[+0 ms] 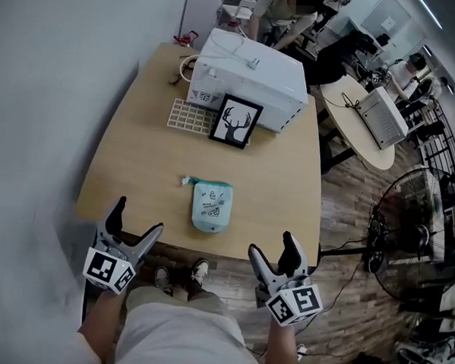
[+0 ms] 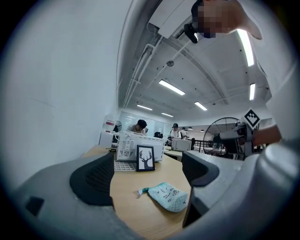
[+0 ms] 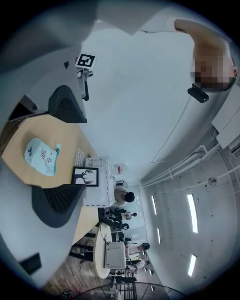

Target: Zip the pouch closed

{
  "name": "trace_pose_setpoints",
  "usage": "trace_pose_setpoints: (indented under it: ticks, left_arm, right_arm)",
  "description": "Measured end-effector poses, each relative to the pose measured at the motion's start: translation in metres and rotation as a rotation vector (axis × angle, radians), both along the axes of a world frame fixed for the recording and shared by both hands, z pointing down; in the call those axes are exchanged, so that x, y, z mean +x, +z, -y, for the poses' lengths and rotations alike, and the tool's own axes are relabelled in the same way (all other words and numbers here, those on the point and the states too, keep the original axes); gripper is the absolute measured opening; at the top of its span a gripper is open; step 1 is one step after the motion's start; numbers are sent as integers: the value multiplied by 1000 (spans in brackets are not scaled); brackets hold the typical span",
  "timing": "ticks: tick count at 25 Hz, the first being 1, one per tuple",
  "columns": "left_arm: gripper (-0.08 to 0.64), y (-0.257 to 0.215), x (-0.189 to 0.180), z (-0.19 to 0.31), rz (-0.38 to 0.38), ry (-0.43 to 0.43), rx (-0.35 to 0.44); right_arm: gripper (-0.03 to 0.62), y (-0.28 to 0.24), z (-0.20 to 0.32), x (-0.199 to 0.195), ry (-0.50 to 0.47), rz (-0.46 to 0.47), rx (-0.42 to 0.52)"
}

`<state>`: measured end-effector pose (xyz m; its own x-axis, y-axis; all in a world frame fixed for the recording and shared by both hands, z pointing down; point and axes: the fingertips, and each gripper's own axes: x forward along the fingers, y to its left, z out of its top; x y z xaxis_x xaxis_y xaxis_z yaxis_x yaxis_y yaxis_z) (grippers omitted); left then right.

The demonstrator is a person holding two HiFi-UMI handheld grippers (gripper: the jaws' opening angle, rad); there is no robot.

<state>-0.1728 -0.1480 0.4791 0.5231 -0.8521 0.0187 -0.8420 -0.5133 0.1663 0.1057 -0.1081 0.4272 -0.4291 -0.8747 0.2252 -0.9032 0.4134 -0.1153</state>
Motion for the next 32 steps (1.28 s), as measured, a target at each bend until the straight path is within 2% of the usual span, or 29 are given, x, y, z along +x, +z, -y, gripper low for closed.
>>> trace_pose_setpoints:
  ticks: [4,7,12,20,27,32]
  left_arm:
    - [449,1,15,11,-4,-9,-36]
    - [449,-1,31,22,43,13,-31]
    - [449,12,42,48,74,-12,-56]
    - [446,77,69,81,170,60,-165]
    - [398,147,87,115,260,157,-284]
    - [324,186,95,136,338,223,-365]
  right_arm:
    - [388,2,25,5,-59,29,-3]
    - [388,0,45,6,-99,33,-2]
    - [388,2,69,5,-166,13,-6]
    - [387,18,88,16,-189,11,-50]
    - [387,29,87,19,-194,-6,-89]
    - [385,34,83,18,-200,-17,-107]
